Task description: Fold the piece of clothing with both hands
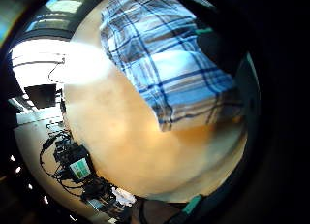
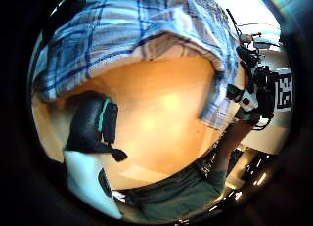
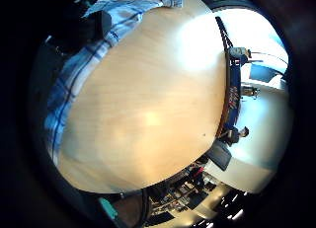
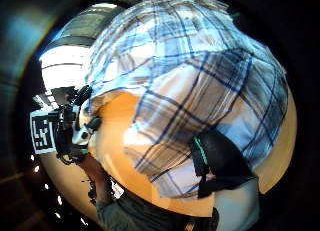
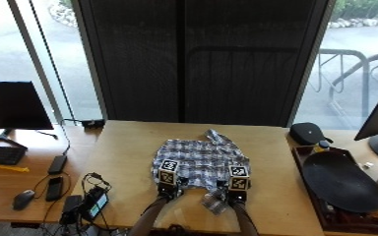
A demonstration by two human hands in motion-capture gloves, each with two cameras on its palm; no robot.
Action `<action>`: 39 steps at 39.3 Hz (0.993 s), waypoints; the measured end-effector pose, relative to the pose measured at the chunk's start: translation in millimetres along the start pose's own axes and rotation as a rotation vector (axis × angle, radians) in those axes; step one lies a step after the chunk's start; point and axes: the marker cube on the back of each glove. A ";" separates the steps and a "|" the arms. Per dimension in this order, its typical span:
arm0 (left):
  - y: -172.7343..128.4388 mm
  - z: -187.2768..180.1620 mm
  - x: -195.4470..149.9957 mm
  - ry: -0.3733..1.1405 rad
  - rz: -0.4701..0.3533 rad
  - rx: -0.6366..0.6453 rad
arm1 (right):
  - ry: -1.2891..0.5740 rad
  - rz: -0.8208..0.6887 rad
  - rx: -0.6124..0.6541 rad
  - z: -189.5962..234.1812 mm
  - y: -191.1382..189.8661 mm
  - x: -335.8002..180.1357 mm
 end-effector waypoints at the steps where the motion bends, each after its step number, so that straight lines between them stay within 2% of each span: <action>1: 2.8 1.3 0.6 0.014 -0.003 -0.020 | 0.029 0.041 -0.003 1.8 -1.2 4.4; 5: 9.3 3.7 1.1 0.036 -0.010 -0.028 | 0.034 0.035 0.050 4.6 -8.7 8.1; 8: 4.6 1.5 3.0 0.041 0.008 0.062 | 0.172 0.155 0.083 0.5 -5.8 20.9; 12: -18.8 -7.2 2.0 -0.019 0.025 0.322 | 0.308 0.212 0.155 -4.7 -5.5 26.4; 15: -37.7 -17.7 0.2 -0.075 0.034 0.522 | 0.402 0.203 0.213 8.2 -22.4 37.2; 18: -43.2 -27.2 1.2 -0.084 0.048 0.612 | 0.427 0.153 0.229 24.9 -39.0 43.9; 20: -35.9 -27.5 1.8 -0.074 0.060 0.577 | 0.425 0.133 0.224 23.1 -36.7 40.4; 23: -14.3 -20.5 0.6 -0.055 0.077 0.421 | 0.417 0.104 0.208 19.2 -34.7 37.2; 27: 7.7 -6.3 -8.4 -0.067 0.104 0.199 | 0.389 0.061 0.101 2.8 -15.1 27.4; 29: 15.0 -4.2 -13.2 -0.087 0.118 0.126 | 0.362 0.035 0.042 -9.6 -3.1 21.3; 34: 35.9 -29.0 -19.0 -0.137 0.161 0.060 | 0.278 -0.047 -0.055 -53.8 28.2 1.2; 39: 48.2 -68.2 -25.6 -0.171 0.166 0.104 | 0.241 -0.094 -0.057 -93.8 32.8 -11.3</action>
